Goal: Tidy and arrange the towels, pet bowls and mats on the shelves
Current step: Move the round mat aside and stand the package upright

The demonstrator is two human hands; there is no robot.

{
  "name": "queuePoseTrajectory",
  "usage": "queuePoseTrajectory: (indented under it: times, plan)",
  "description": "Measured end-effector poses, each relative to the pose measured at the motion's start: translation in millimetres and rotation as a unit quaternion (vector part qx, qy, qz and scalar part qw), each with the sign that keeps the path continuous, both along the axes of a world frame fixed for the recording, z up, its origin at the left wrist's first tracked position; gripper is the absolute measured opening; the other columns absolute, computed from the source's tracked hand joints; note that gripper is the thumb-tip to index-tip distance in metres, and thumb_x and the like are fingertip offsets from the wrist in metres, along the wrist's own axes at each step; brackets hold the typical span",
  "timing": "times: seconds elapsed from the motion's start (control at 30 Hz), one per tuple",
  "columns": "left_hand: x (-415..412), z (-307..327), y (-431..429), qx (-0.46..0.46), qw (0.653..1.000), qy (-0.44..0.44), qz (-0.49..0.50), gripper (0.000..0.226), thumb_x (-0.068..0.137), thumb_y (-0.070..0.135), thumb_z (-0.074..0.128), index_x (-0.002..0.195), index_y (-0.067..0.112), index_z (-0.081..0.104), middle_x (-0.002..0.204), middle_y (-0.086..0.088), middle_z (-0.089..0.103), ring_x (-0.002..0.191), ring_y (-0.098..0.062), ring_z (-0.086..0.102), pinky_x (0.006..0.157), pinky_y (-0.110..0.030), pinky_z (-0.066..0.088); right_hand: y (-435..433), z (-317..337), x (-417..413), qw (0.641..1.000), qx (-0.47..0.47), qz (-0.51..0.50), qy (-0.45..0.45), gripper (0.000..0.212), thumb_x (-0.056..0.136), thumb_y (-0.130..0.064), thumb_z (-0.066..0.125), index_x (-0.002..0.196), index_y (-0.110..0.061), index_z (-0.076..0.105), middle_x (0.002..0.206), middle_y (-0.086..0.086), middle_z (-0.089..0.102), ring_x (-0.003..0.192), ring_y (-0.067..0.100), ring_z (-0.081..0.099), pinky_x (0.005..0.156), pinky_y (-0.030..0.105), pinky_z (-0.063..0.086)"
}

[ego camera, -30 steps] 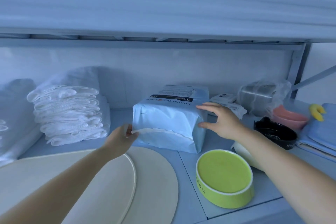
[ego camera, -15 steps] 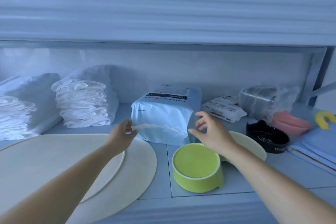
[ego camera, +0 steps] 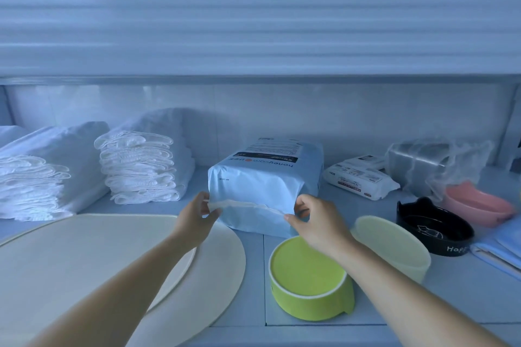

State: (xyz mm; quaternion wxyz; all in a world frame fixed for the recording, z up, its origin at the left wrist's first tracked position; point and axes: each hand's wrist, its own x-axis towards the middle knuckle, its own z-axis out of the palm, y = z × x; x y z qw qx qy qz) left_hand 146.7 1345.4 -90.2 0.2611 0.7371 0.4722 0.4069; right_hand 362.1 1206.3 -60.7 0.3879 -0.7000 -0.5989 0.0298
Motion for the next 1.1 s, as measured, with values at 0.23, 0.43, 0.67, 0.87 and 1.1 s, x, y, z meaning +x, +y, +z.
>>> queuePoseTrajectory:
  times: [0.23, 0.43, 0.67, 0.87, 1.1]
  plan:
    - [1, 9, 12, 0.025, 1.0, 0.004, -0.005, 0.023, 0.082, 0.02, 0.067, 0.083, 0.002, 0.053, 0.073, -0.006, 0.063, 0.076, -0.023, 0.062, 0.06, -0.029, 0.038, 3, 10, 9, 0.998, 0.054, 0.004, -0.026, 0.027, 0.087, -0.019, 0.061, 0.068, -0.017, 0.043, 0.076, 0.005, 0.064, 0.078, 0.025, 0.06, 0.066, 0.033, 0.044]
    - [20, 50, -11, 0.051, 0.988, -0.122, -0.081, 0.012, 0.08, 0.016, 0.071, 0.083, 0.014, 0.06, 0.078, 0.0, 0.07, 0.075, -0.019, 0.066, 0.073, -0.039, 0.052, -9, 38, 37, 0.987, 0.152, -0.005, 0.055, 0.009, 0.087, -0.019, 0.063, 0.085, -0.024, 0.055, 0.086, -0.017, 0.064, 0.081, 0.003, 0.063, 0.071, 0.016, 0.046]
    - [42, 89, -22, 0.116, 0.973, -0.174, -0.098, 0.026, 0.074, 0.039, 0.061, 0.087, 0.018, 0.056, 0.084, -0.009, 0.067, 0.079, -0.022, 0.062, 0.07, -0.036, 0.049, -16, 56, 62, 0.987, 0.156, 0.034, -0.008, 0.061, 0.076, -0.023, 0.075, 0.129, -0.03, 0.045, 0.112, -0.021, 0.054, 0.101, -0.01, 0.052, 0.08, 0.008, 0.047]
    - [52, 98, -27, 0.147, 0.965, -0.196, -0.095, 0.011, 0.085, 0.021, 0.065, 0.083, 0.027, 0.056, 0.08, 0.005, 0.066, 0.078, -0.011, 0.062, 0.065, -0.02, 0.047, -17, 39, 62, 0.99, 0.128, 0.013, -0.05, 0.104, 0.071, -0.035, 0.078, 0.148, -0.029, 0.009, 0.15, -0.012, 0.025, 0.136, 0.006, 0.03, 0.108, 0.037, 0.038]
    - [41, 127, -28, 0.167, 0.954, -0.228, -0.105, 0.009, 0.086, 0.025, 0.063, 0.089, 0.03, 0.057, 0.091, -0.001, 0.068, 0.089, -0.019, 0.063, 0.076, -0.032, 0.05, -14, 51, 58, 0.973, 0.188, 0.018, -0.134, 0.105, 0.073, -0.034, 0.077, 0.138, -0.05, -0.005, 0.145, -0.029, 0.012, 0.132, -0.015, 0.012, 0.106, 0.007, 0.017]
